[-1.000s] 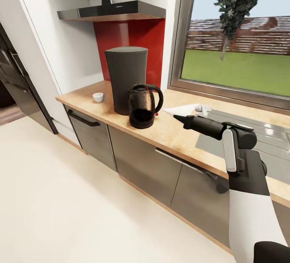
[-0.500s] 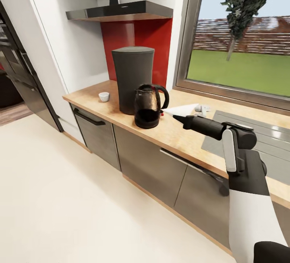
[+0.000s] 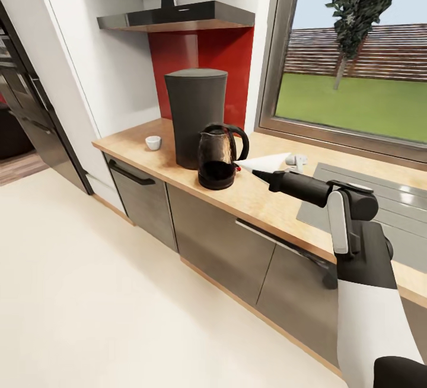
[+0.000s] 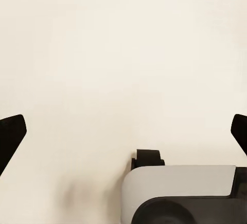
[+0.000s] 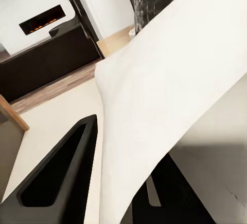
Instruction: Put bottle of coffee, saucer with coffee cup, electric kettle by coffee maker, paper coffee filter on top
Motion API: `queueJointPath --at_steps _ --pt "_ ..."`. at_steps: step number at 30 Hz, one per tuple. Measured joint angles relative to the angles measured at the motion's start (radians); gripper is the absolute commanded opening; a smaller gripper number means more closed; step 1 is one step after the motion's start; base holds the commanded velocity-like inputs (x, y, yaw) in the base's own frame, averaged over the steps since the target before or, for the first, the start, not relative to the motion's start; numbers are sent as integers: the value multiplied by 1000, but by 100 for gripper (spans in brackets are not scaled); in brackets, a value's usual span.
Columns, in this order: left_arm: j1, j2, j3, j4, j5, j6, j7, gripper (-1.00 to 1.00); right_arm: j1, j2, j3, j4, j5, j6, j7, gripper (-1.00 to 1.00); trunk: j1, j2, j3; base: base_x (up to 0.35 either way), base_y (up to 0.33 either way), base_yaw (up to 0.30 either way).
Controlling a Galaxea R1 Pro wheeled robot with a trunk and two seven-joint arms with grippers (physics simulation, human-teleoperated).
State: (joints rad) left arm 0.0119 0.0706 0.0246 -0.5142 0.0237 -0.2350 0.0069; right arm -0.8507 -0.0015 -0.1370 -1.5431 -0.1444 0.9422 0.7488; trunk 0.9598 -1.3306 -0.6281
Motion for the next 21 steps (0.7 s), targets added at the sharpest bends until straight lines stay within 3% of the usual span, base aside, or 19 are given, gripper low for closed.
queueJointPath --at_steps 9,21 --pt "0 0 1 0 0 0 1 100 0 0 0 0 -1 0 0 -100 0 0 0 0 0 8" --pt "0 0 1 0 0 0 1 100 0 0 0 0 -1 0 0 -100 0 0 0 -44 -36 144"
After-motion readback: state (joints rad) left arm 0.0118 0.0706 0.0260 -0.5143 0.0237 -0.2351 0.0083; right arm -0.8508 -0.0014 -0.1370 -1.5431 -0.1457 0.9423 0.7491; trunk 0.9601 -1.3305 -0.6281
